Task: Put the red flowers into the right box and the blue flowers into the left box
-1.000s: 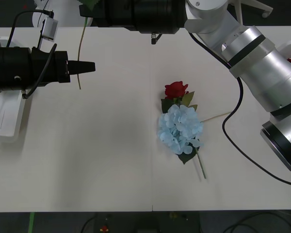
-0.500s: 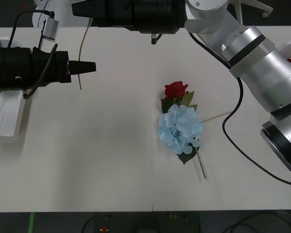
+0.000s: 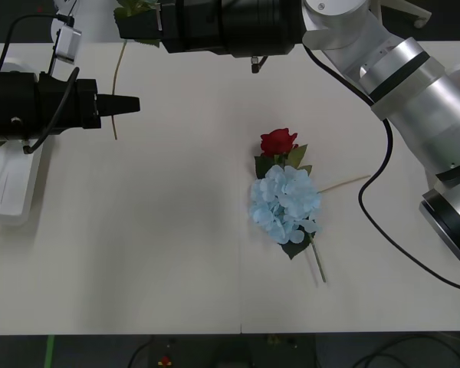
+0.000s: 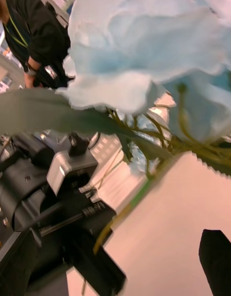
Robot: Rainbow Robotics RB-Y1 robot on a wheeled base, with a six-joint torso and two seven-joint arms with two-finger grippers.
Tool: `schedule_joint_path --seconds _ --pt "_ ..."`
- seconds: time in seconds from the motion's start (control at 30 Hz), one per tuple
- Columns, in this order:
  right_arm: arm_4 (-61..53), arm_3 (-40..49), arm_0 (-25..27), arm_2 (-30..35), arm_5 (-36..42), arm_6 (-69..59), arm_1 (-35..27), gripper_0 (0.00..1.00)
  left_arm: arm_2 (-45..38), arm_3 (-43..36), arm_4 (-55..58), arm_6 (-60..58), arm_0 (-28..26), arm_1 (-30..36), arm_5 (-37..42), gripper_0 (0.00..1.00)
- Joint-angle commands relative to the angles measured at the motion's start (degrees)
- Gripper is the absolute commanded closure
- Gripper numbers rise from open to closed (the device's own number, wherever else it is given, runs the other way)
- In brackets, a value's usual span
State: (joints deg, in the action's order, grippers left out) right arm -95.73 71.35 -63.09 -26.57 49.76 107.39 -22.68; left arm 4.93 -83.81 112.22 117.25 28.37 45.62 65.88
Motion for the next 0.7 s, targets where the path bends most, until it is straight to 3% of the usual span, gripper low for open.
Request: schedule_joint_path --seconds 0.03,0.17,0.33,0.53,0.7 --pt "1.87 1.95 -3.18 0.29 5.79 5.37 -6.94 0.02 -5.19 2.34 0.72 7.29 0.11 6.32 0.39 1.00" --pt "3.89 1.95 -3.18 0.20 11.68 10.12 -10.89 0.02 -8.53 4.01 -0.77 7.82 -1.65 8.78 0.39 1.00" --pt "5.03 1.95 -1.25 0.20 21.17 23.56 -17.75 0.02 -18.11 6.47 -12.81 9.05 -2.70 11.42 4.17 1.00" --pt "8.28 2.04 3.50 0.20 25.30 45.45 -23.99 0.02 -29.36 6.38 -29.69 9.40 -2.97 11.42 11.73 1.00" --pt "14.26 3.98 7.45 0.20 27.50 47.61 -28.30 0.02 -34.20 6.38 -40.94 9.32 -3.06 11.42 16.65 1.00"
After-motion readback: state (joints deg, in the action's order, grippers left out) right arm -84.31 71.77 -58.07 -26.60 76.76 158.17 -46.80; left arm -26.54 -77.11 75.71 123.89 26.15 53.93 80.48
